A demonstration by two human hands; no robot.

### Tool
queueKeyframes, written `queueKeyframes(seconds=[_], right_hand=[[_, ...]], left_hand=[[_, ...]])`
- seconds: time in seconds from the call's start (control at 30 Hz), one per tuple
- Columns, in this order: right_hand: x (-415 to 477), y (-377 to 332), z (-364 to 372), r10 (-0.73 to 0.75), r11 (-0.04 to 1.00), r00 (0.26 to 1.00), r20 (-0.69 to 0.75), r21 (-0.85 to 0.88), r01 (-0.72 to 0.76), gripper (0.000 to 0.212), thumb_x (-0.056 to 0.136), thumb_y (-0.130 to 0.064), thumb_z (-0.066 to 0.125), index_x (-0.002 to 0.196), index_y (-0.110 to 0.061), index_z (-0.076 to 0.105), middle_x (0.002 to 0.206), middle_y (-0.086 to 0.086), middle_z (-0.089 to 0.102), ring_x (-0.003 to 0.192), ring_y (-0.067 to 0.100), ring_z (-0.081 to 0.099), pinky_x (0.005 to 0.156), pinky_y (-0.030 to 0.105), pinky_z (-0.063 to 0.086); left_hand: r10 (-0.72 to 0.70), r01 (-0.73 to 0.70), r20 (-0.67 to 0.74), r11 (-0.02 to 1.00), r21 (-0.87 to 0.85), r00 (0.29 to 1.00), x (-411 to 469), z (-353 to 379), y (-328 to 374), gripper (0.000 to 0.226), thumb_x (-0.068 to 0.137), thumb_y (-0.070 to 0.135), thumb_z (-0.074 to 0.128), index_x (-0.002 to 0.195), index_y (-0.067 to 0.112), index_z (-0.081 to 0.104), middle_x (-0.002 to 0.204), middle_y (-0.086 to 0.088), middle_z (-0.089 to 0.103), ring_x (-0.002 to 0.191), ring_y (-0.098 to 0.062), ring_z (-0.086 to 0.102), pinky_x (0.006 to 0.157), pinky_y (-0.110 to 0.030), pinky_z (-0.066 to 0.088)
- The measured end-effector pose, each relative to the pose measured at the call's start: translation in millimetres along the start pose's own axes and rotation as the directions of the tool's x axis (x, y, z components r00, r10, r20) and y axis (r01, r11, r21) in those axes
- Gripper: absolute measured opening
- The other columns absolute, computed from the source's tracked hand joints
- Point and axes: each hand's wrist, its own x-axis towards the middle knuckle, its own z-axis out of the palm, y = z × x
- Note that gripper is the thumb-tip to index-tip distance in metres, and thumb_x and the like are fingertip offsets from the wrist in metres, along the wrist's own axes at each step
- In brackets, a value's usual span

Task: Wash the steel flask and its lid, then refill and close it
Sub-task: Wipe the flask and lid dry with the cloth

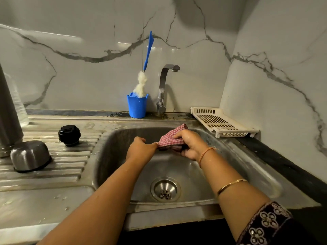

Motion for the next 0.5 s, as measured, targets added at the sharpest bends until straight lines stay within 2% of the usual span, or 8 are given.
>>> queueKeyframes(seconds=[0.07, 0.17, 0.23, 0.3, 0.37, 0.43, 0.5], right_hand=[[6.1, -12.2, -12.5, -0.001, 0.998, 1.000, 0.028, 0.055, -0.001, 0.015, 0.089, -0.001, 0.045, 0.097, -0.007, 0.055, 0.085, 0.011, 0.062, 0.073, 0.020, 0.058, 0.062, 0.028, 0.048], [19.2, -35.0, -42.5, -0.075, 0.985, 0.997, 0.006, 0.157, 0.073, 0.016, 0.091, 0.003, 0.040, 0.097, -0.002, 0.054, 0.086, 0.012, 0.061, 0.076, 0.021, 0.059, 0.064, 0.028, 0.052], [29.5, -51.9, -64.9, -0.125, 0.979, 0.991, -0.046, 0.158, 0.131, 0.018, 0.091, 0.004, 0.039, 0.102, -0.001, 0.053, 0.090, 0.013, 0.061, 0.079, 0.022, 0.060, 0.064, 0.030, 0.055], [40.8, -67.3, -84.9, -0.163, 0.980, 0.978, -0.133, 0.089, 0.175, 0.024, 0.089, 0.004, 0.042, 0.110, -0.003, 0.052, 0.096, 0.014, 0.062, 0.082, 0.024, 0.062, 0.059, 0.032, 0.055], [50.5, -80.5, -102.0, -0.236, 0.972, 0.942, -0.238, -0.069, 0.226, 0.023, 0.087, 0.005, 0.045, 0.105, -0.007, 0.053, 0.101, 0.014, 0.062, 0.083, 0.024, 0.062, 0.058, 0.033, 0.053], [59.0, -91.6, -116.6, -0.332, 0.935, 0.888, -0.318, -0.236, 0.265, 0.025, 0.085, 0.006, 0.047, 0.103, -0.011, 0.053, 0.105, 0.015, 0.061, 0.090, 0.028, 0.061, 0.070, 0.038, 0.055], [67.3, -98.0, -130.2, -0.351, 0.925, 0.868, -0.350, -0.275, 0.264, 0.027, 0.085, 0.005, 0.046, 0.105, -0.011, 0.053, 0.108, 0.016, 0.060, 0.090, 0.027, 0.060, 0.073, 0.038, 0.053]], left_hand=[[0.028, -0.028, 0.007, 0.998, 0.054, 1.000, 0.0, 0.8, -1.4, 0.052, 0.088, 0.037, 0.063, 0.130, 0.012, 0.048, 0.128, -0.008, 0.056, 0.112, -0.021, 0.055, 0.085, -0.030, 0.044], [0.023, -0.024, 0.020, 0.996, 0.089, 1.000, 0.7, 1.6, -2.6, 0.041, 0.088, 0.035, 0.063, 0.122, 0.015, 0.053, 0.116, -0.005, 0.061, 0.098, -0.017, 0.056, 0.076, -0.029, 0.044], [0.028, -0.030, 0.021, 0.994, 0.108, 0.999, 1.9, 2.4, -3.1, 0.038, 0.088, 0.035, 0.062, 0.120, 0.015, 0.054, 0.112, -0.004, 0.061, 0.094, -0.016, 0.056, 0.072, -0.028, 0.042], [0.037, -0.039, 0.023, 0.991, 0.127, 0.999, 2.0, 3.5, -2.8, 0.036, 0.088, 0.035, 0.061, 0.117, 0.016, 0.055, 0.110, -0.003, 0.061, 0.091, -0.016, 0.056, 0.071, -0.028, 0.042], [0.043, -0.046, 0.022, 0.989, 0.142, 0.999, 2.8, 5.5, -2.9, 0.033, 0.088, 0.034, 0.061, 0.116, 0.016, 0.056, 0.108, -0.002, 0.061, 0.091, -0.016, 0.056, 0.069, -0.028, 0.042], [0.042, -0.045, 0.024, 0.987, 0.152, 0.999, 3.0, 7.1, -2.5, 0.032, 0.088, 0.034, 0.061, 0.115, 0.017, 0.056, 0.105, -0.001, 0.061, 0.090, -0.015, 0.056, 0.068, -0.027, 0.041], [0.042, -0.045, 0.026, 0.986, 0.160, 0.999, 2.7, 7.6, -2.7, 0.031, 0.089, 0.034, 0.061, 0.114, 0.017, 0.056, 0.105, -0.001, 0.060, 0.091, -0.015, 0.055, 0.069, -0.027, 0.041]])
